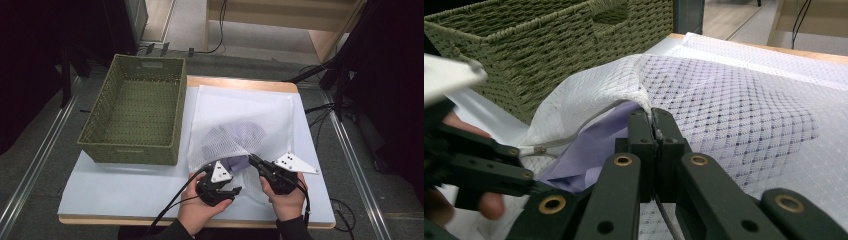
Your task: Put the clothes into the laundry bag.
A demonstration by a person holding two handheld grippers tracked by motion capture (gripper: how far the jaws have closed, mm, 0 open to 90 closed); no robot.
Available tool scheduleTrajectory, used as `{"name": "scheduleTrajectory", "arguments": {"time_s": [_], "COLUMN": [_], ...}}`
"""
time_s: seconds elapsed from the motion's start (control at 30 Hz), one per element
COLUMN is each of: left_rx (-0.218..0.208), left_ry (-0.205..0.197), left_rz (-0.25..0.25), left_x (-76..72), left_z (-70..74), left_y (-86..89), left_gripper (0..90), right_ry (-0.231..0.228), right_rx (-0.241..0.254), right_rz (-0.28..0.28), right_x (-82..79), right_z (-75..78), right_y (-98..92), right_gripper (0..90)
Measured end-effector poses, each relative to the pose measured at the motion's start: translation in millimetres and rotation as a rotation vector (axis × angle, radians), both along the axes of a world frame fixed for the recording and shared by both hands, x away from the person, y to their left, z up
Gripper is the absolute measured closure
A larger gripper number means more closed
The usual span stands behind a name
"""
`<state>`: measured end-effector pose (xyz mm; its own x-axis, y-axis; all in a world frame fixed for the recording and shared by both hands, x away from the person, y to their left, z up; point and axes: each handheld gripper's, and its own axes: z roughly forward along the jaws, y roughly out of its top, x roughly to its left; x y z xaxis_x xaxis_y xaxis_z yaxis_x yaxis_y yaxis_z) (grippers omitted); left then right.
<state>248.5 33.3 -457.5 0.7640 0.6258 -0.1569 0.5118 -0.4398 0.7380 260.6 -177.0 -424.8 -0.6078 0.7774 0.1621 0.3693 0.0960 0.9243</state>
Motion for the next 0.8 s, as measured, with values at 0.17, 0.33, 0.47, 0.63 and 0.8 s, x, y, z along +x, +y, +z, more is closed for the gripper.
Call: {"name": "scheduleTrajectory", "arguments": {"time_s": [0.17, 0.33, 0.47, 0.63, 0.8], "left_rx": [0.097, 0.127, 0.099, 0.087, 0.022], "left_ry": [-0.020, -0.036, -0.011, 0.019, 0.111], "left_rz": [0.023, -0.006, -0.089, -0.216, -0.250], "left_x": [6.7, 7.8, 2.3, -9.9, -10.1], "left_z": [-13.1, -15.1, -12.1, -11.5, -10.7], "left_y": [-15.6, -17.0, -11.4, 1.7, 16.9], "left_gripper": [50.2, 80.9, 90.0, 90.0, 83.2], "right_ry": [0.009, 0.011, 0.012, 0.011, 0.013], "right_rx": [0.001, 0.002, 0.000, 0.000, -0.003], "right_rz": [0.000, -0.002, -0.003, -0.004, -0.004], "right_x": [1.1, 1.4, 1.5, 1.8, 2.5], "right_z": [-1.5, -1.8, -1.7, -1.9, -3.4], "right_y": [-1.0, -2.1, -2.3, -2.5, -1.2], "right_gripper": [89.9, 89.9, 89.9, 89.9, 89.9]}}
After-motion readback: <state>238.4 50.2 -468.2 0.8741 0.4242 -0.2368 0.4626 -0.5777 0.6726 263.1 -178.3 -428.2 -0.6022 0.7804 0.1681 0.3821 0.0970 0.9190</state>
